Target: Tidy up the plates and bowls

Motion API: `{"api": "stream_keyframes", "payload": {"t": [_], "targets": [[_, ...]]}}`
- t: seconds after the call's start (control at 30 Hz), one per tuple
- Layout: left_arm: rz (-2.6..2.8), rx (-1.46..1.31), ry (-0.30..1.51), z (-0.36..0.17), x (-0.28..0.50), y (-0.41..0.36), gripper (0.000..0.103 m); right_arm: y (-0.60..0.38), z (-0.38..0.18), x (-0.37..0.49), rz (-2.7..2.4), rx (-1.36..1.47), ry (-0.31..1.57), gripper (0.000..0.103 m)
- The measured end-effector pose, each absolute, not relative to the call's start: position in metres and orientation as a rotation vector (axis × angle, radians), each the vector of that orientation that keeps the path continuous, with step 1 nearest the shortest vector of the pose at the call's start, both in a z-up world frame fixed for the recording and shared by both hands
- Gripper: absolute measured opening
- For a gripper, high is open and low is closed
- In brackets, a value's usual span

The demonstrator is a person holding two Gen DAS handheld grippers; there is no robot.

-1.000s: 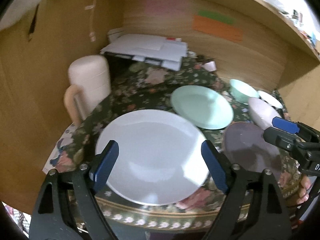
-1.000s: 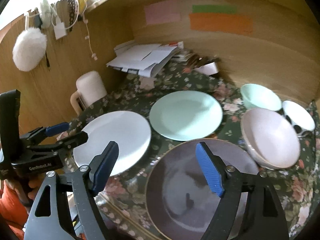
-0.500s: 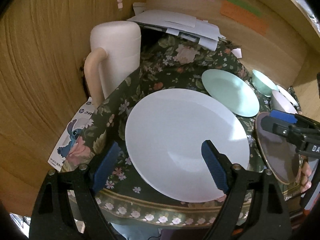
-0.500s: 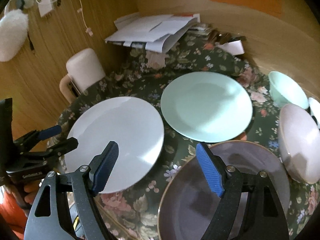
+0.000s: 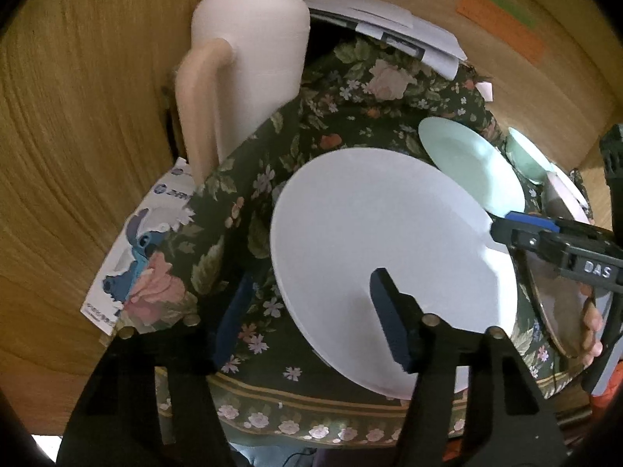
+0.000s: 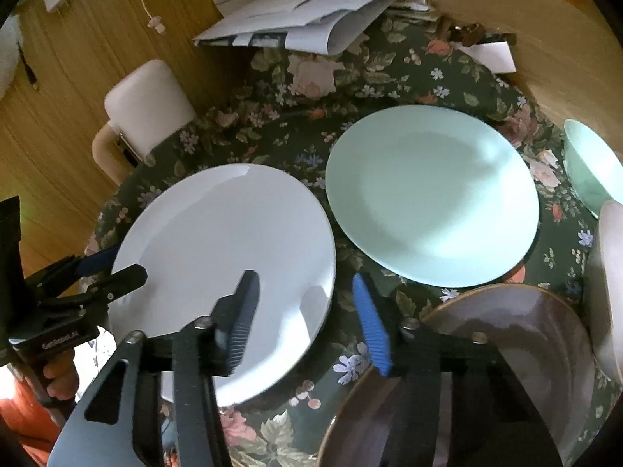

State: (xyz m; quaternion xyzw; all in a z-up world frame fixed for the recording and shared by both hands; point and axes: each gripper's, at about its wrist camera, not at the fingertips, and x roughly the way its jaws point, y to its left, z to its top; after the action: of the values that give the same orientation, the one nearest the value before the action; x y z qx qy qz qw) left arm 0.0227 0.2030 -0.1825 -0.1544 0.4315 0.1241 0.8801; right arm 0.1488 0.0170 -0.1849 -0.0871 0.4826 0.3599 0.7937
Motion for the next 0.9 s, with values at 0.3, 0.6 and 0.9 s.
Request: {"api": "stream_keyframes", "payload": {"t": [0.3, 0.6, 0.9], "targets": [[0.221, -0.324, 0.918, -0.185, 0.028, 0.201, 0.056, 0.032, -0.198, 0.157, 0.78, -0.216, 1.085, 0.031], [0.205, -0.326, 0.929, -0.19, 0.031, 0.2, 0.05, 0.037, -0.208, 0.159, 0.791, -0.203, 1.118, 0.031], [0.222, -0.308, 0.913, -0.188, 0.028, 0.198, 0.049, 0.035, -0.206, 0.156, 0.793, -0.186, 1.114, 0.03]]}}
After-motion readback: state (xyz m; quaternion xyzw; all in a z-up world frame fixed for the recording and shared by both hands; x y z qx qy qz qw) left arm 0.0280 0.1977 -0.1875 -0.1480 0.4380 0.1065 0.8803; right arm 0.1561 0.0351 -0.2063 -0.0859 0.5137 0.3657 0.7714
